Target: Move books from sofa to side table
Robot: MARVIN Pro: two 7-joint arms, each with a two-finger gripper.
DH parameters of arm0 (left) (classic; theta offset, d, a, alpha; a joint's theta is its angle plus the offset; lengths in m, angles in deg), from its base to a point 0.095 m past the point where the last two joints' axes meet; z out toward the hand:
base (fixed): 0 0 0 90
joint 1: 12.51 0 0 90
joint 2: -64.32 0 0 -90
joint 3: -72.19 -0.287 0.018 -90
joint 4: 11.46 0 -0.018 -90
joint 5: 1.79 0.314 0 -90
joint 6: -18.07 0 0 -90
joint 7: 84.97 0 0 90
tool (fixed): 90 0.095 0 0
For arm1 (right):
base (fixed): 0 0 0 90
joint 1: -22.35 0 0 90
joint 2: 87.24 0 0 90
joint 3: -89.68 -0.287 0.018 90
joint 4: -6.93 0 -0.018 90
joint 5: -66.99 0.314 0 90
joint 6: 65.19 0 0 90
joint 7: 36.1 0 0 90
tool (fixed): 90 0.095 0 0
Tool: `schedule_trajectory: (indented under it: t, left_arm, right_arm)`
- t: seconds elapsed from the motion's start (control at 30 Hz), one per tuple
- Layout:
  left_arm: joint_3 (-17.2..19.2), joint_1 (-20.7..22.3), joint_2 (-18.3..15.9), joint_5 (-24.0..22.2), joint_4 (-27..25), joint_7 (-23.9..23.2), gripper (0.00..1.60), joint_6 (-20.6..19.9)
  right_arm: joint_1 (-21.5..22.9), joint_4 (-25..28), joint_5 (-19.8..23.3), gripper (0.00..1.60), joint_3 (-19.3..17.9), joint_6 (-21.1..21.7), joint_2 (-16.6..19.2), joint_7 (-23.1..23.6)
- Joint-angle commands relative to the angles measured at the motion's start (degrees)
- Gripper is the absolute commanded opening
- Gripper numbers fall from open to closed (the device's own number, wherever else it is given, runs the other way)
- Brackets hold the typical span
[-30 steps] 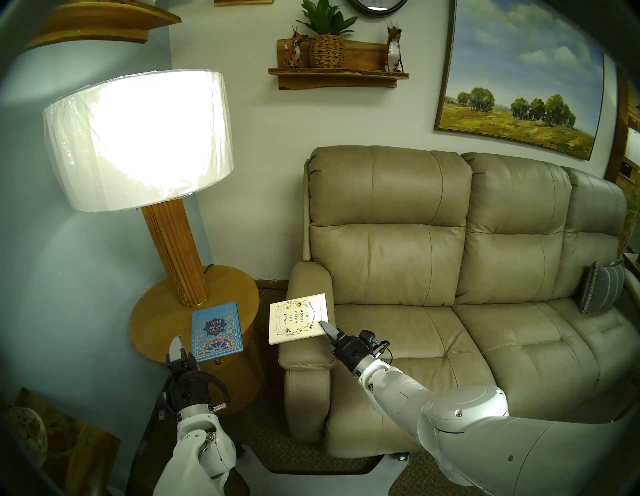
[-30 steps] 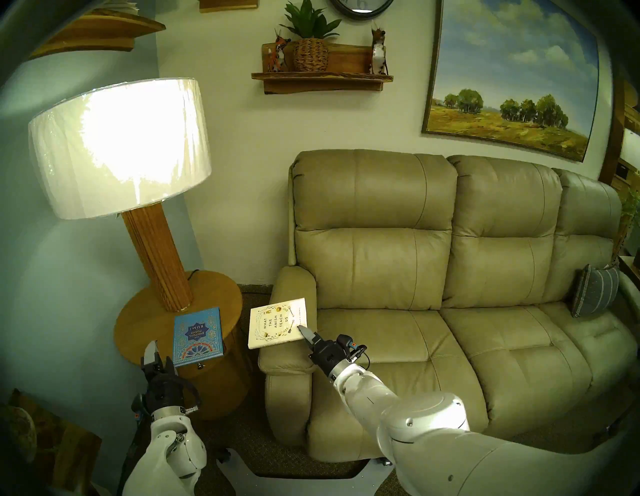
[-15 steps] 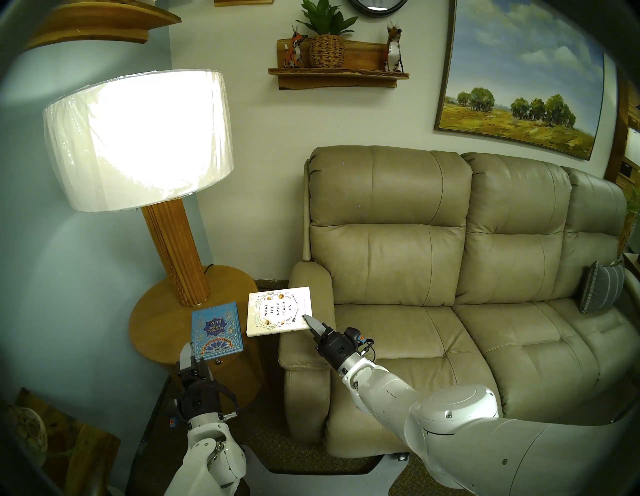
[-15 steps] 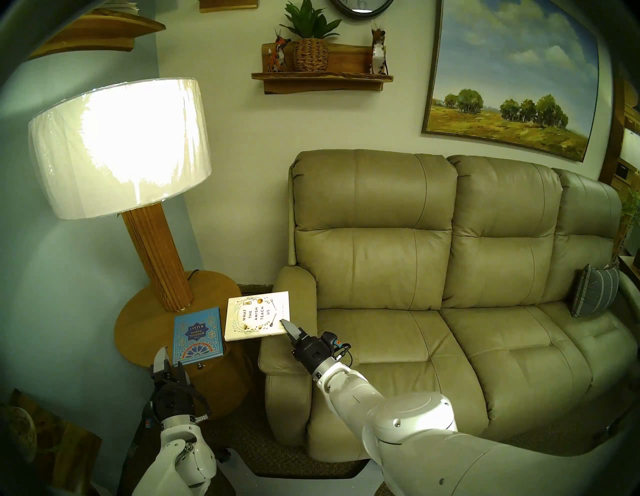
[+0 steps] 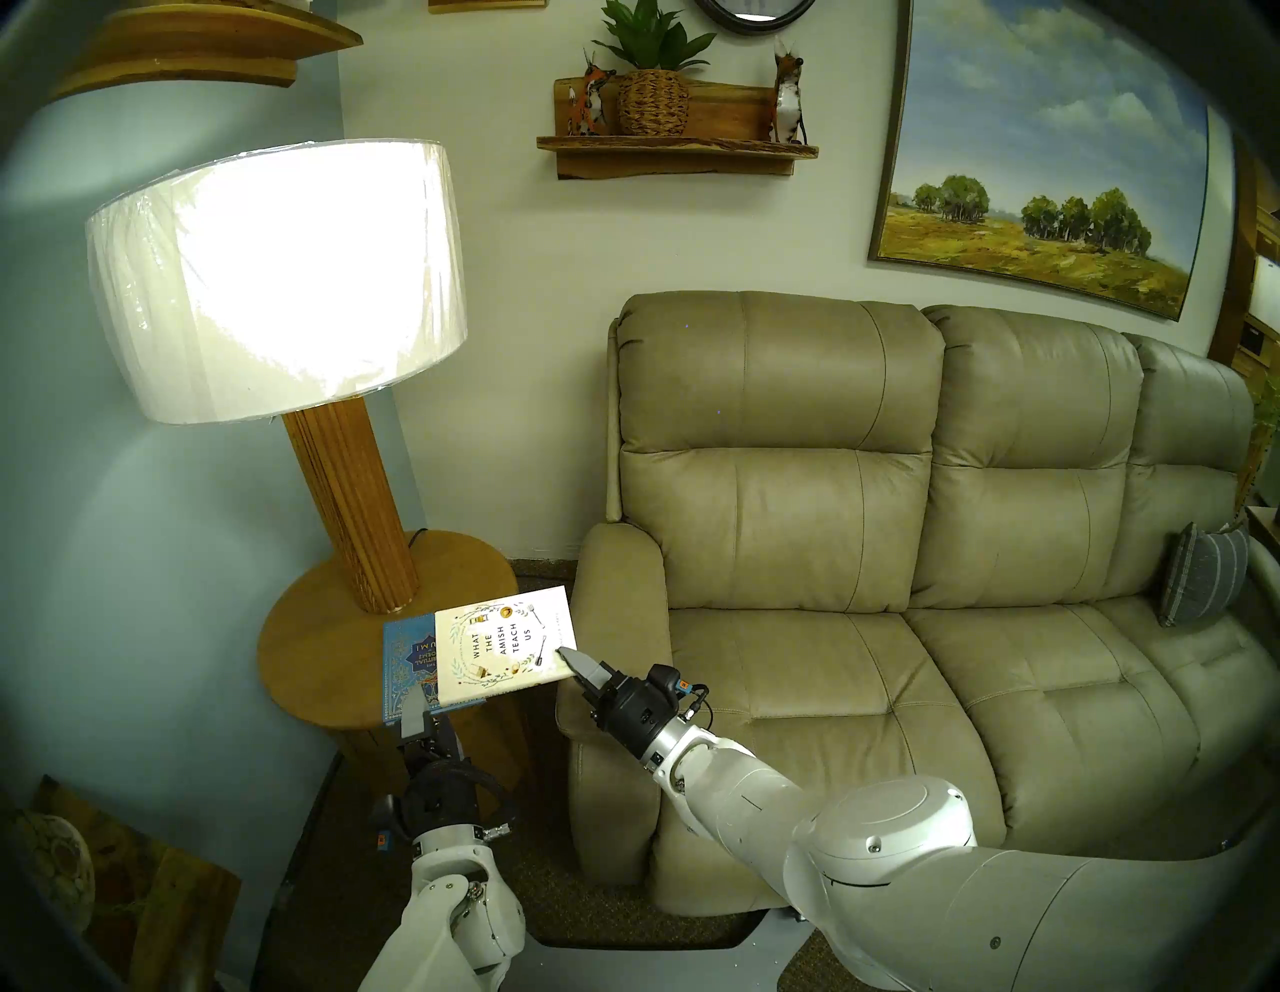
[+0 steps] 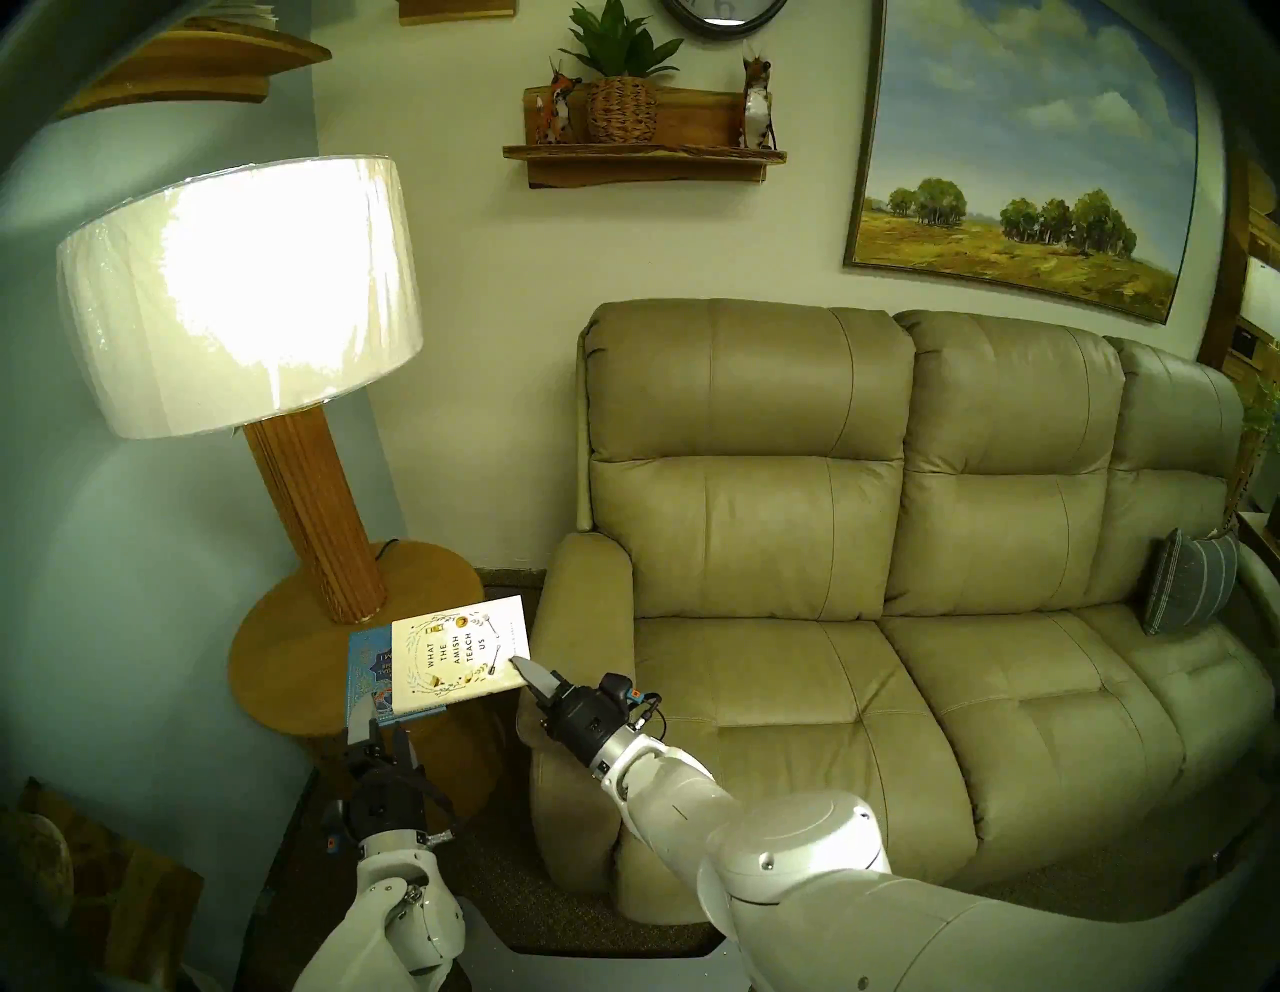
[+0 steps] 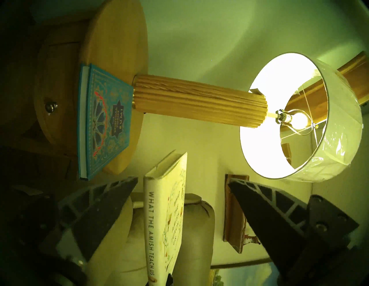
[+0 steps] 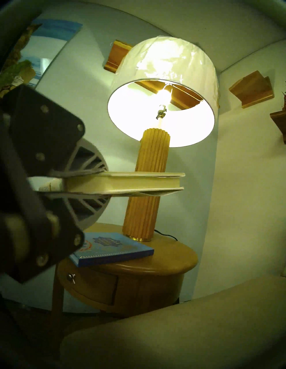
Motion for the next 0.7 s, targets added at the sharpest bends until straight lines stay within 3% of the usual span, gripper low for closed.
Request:
schedule_trajectory:
  t: [0.0, 0.23, 0.33, 0.37, 0.5, 0.53, 0.57, 0.6, 0.63, 0.67]
  left_arm:
    - [-0.38, 5.18, 0.80, 0.79, 1.30, -0.29, 1.60, 1.17]
    - [-0.18, 8.70, 1.33, 1.10, 6.01, 0.20, 1.60, 2.36]
    - [0.02, 9.45, 1.52, 1.03, 6.69, -1.09, 0.25, 3.60]
    - [0.40, 9.34, 1.63, 0.54, 6.15, -1.16, 0.00, 3.34]
    - [1.73, 8.67, 1.43, 0.63, 3.30, -2.18, 0.00, 4.09]
    - [1.99, 8.51, 1.21, 0.52, 2.35, -1.80, 0.00, 3.97]
    - [2.65, 9.00, 1.40, -0.12, 1.87, -1.08, 0.00, 4.15]
    - [3.06, 8.99, 1.31, 0.16, 0.64, -0.33, 0.00, 5.12]
    - [3.55, 10.04, 0.95, 0.10, 1.22, -1.03, 0.00, 4.74]
    - [3.55, 10.04, 0.95, 0.10, 1.22, -1.03, 0.00, 4.74]
  right_arm:
    - [-0.59, -0.03, -0.67, 0.00, 0.73, -0.12, -1.03, 3.55]
    - [-0.73, -0.04, -1.47, 0.00, 0.66, 0.51, -0.57, 5.74]
    - [-0.85, -0.04, -1.78, 0.00, 0.64, 0.53, -0.49, 6.05]
    - [-0.89, -0.04, -1.89, 0.00, 0.65, 0.47, -0.44, 6.09]
    - [-0.94, 0.10, -1.95, 0.00, 0.55, 0.58, -0.02, 5.50]
    - [-0.94, 0.17, -1.88, 0.13, 0.45, 0.64, 0.07, 5.29]
    - [-0.94, 0.26, -1.75, 0.41, 0.31, 0.60, 0.19, 5.02]
    - [-0.94, 0.33, -1.64, 0.87, 0.19, 0.64, 0.31, 4.93]
    - [-0.95, 0.42, -1.57, 1.60, 0.09, 0.81, 0.56, 4.75]
    - [-0.95, 0.42, -1.57, 1.60, 0.09, 0.81, 0.56, 4.75]
